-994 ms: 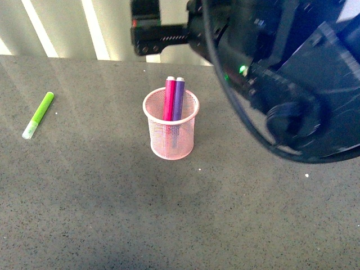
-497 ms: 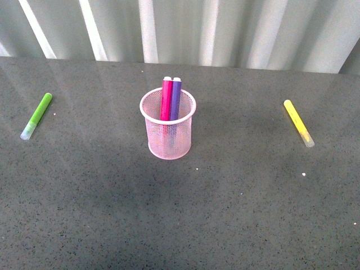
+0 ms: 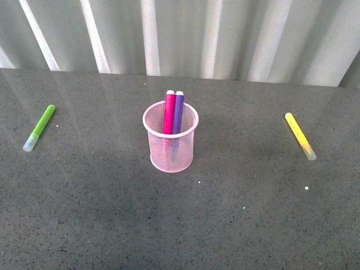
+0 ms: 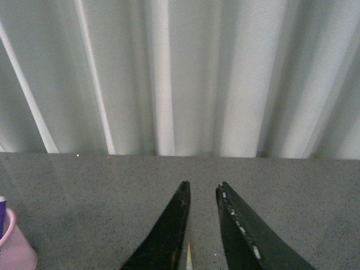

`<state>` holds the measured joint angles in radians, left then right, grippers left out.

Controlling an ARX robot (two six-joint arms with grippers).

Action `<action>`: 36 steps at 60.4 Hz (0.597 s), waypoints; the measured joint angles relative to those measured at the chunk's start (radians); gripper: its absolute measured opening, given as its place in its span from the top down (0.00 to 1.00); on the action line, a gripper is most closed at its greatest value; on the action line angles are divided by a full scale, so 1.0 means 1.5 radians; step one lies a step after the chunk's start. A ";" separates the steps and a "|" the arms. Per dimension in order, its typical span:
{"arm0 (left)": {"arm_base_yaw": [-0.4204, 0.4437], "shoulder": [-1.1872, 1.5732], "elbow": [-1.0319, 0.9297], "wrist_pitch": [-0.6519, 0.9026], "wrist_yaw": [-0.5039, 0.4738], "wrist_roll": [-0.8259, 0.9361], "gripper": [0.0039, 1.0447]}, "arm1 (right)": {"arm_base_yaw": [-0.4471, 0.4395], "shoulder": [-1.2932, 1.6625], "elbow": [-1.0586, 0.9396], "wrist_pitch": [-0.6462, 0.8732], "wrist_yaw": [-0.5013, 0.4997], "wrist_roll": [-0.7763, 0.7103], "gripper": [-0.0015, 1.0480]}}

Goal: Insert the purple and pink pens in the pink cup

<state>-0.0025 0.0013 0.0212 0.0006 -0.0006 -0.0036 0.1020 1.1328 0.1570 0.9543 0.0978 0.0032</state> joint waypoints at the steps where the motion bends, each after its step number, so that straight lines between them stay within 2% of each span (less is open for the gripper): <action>1: 0.000 0.000 0.000 0.000 0.000 0.000 0.06 | -0.002 -0.009 -0.005 -0.004 -0.002 0.000 0.87; 4: 0.000 0.000 0.000 0.000 -0.001 0.000 0.06 | -0.008 -0.016 -0.030 0.029 -0.012 -0.003 0.97; 8: 0.000 0.000 0.000 0.000 0.000 0.000 0.06 | -0.017 -0.038 -0.051 0.014 -0.018 -0.003 0.97; 11: 0.000 0.000 0.000 0.000 0.000 0.000 0.06 | -0.043 -0.063 -0.060 -0.005 -0.056 -0.003 0.97; 16: 0.000 0.000 0.000 0.000 0.000 0.000 0.06 | -0.065 -0.117 -0.072 -0.042 -0.061 -0.002 0.97; 36: 0.000 0.000 0.000 0.000 0.000 0.000 0.06 | -0.066 -0.296 -0.092 -0.192 -0.066 -0.003 0.97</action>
<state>-0.0025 0.0017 0.0212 0.0006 -0.0006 -0.0036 0.0025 0.6891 0.0193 0.6666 -0.0006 -0.0006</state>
